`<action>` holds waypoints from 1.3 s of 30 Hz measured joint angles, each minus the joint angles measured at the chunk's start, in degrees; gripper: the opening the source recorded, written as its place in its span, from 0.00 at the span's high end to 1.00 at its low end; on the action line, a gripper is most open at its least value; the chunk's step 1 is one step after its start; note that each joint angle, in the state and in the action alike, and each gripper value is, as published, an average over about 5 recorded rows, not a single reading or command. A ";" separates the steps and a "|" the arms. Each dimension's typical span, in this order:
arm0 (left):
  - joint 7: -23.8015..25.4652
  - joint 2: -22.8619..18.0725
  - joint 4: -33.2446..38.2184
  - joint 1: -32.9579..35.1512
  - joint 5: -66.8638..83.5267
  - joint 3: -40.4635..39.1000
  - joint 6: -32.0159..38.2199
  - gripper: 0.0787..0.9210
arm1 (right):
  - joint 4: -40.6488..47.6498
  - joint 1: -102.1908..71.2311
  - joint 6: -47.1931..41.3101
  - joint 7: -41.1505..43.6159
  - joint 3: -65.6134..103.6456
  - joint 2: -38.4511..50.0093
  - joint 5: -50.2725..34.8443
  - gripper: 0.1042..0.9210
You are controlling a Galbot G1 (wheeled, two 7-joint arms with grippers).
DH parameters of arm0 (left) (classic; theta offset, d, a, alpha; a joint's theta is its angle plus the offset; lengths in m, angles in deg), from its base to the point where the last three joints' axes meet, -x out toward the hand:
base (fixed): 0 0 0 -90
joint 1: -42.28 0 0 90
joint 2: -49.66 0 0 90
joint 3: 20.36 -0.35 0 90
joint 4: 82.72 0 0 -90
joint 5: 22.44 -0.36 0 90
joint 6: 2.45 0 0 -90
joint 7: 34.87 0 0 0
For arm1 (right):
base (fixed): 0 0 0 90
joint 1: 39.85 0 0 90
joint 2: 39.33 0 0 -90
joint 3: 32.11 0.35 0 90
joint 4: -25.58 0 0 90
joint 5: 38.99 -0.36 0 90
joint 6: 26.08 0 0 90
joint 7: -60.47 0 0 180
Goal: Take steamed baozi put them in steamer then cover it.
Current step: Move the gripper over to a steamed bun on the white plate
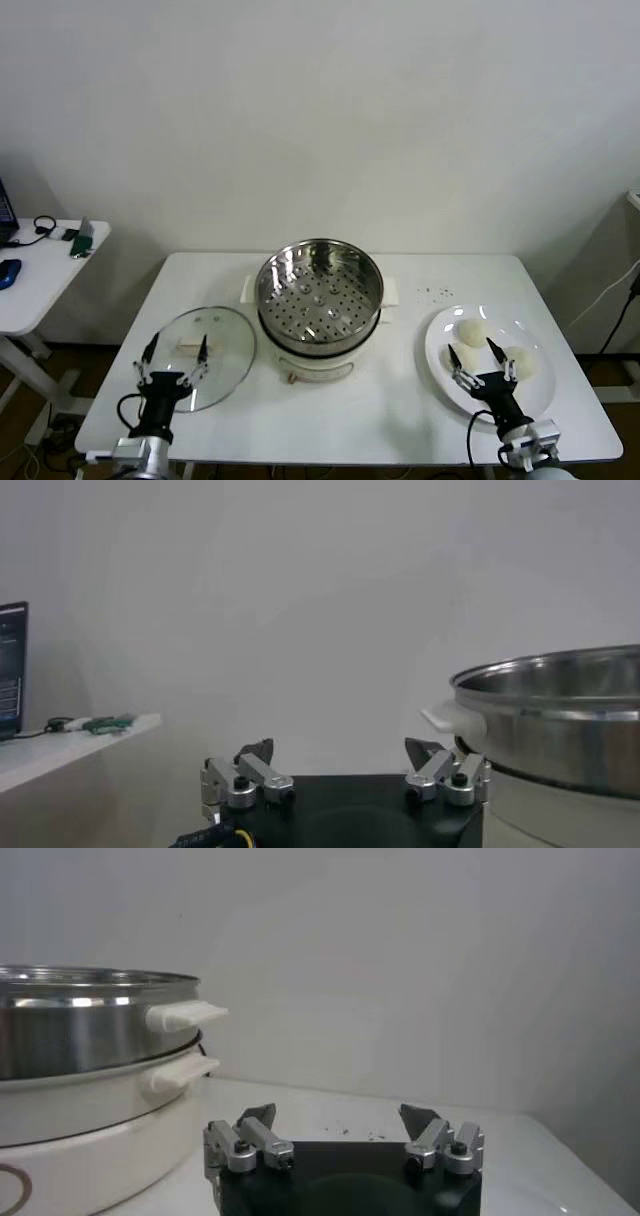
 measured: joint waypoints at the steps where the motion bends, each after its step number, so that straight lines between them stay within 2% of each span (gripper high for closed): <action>1: -0.08 0.00 0.00 -0.03 -0.05 -0.02 0.00 0.12 | 0.10 0.24 -0.11 0.19 0.06 0.21 0.14 0.12; 6: -1.10 0.00 0.31 0.02 -0.01 -0.49 -0.24 0.12 | 1.31 3.31 -2.01 3.10 0.13 3.49 1.33 0.12; 11: -2.30 0.36 1.12 0.49 0.53 -1.26 -0.61 0.12 | 3.63 7.38 -5.75 9.68 -0.58 10.31 3.60 0.12; 25: -3.86 1.78 2.00 0.88 -0.19 -2.78 -0.68 0.12 | 14.42 21.35 -9.54 37.65 -6.58 32.31 12.78 0.12; 31: -4.26 2.45 2.02 0.46 -0.07 -2.72 -1.04 0.12 | 19.59 34.59 -9.22 46.95 -17.77 38.33 16.72 0.12; 39: -4.61 2.85 1.70 0.31 0.09 -2.32 -1.46 0.12 | 27.06 56.92 -8.39 54.79 -40.05 39.39 21.30 0.12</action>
